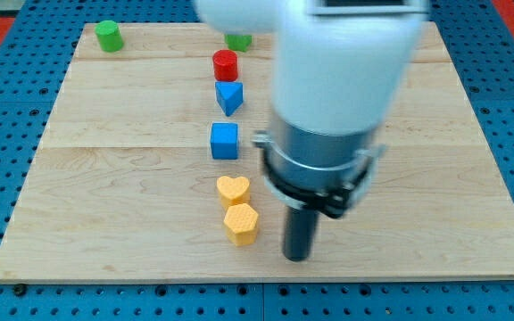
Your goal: Push the yellow blocks slightly towards the left of the board
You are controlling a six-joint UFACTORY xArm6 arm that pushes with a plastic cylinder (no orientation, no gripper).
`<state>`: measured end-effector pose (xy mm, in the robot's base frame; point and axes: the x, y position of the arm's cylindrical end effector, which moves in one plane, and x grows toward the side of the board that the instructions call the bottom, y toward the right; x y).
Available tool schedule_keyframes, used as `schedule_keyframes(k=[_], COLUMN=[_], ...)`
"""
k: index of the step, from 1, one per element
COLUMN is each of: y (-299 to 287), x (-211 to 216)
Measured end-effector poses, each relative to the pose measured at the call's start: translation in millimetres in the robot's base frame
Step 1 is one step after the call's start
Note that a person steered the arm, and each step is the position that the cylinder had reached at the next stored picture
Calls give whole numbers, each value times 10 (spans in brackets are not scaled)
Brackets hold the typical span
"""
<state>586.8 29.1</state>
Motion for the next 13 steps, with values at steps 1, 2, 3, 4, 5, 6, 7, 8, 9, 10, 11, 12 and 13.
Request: schedule_keyframes(k=[1, 2, 3, 4, 5, 6, 7, 8, 9, 10, 11, 12, 13], y=[70, -86, -195, -403, -238, 75, -224, -411, -504, -172, -121, 575, 1195], x=[-141, -187, -214, -214, -214, -509, -566, -567, -594, -677, -707, -1046, -1583])
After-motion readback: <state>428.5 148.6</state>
